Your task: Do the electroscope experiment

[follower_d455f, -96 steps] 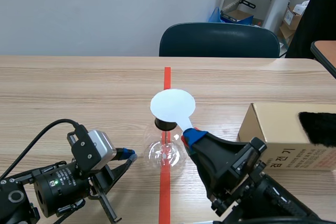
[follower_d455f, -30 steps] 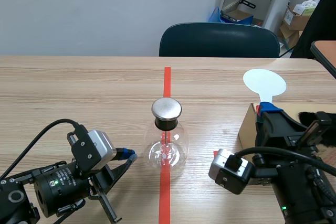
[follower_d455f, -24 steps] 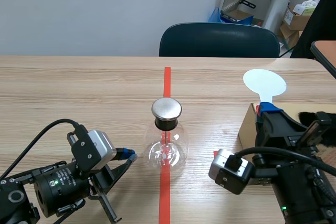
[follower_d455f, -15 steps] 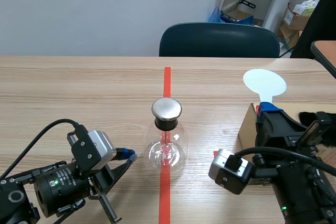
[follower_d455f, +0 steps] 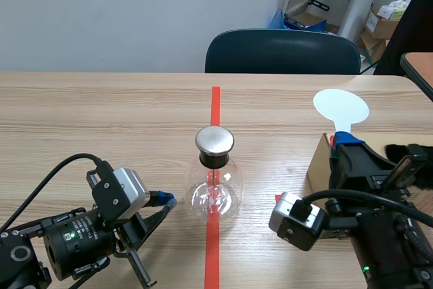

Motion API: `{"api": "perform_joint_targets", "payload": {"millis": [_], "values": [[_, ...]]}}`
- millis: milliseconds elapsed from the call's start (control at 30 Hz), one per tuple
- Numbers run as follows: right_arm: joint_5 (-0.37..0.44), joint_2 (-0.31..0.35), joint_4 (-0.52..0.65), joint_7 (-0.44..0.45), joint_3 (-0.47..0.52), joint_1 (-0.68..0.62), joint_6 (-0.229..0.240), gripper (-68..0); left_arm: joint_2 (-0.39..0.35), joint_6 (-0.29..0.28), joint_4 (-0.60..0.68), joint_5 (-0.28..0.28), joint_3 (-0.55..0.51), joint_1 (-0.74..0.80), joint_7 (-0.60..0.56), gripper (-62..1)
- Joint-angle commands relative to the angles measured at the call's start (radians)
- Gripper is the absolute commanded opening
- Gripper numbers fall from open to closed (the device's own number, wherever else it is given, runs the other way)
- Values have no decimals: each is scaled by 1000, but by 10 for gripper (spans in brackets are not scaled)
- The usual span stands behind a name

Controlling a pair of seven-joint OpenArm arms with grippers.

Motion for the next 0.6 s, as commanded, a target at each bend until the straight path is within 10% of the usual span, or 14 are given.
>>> {"api": "perform_joint_targets", "payload": {"millis": [0,567], "values": [[2,0,14,0,8,0,-11,-658,5,2,19,-6,-4,-1,-14,-554],[2,0,14,130,8,1,-11,-658,5,2,19,-6,-4,-1,-14,-554]]}}
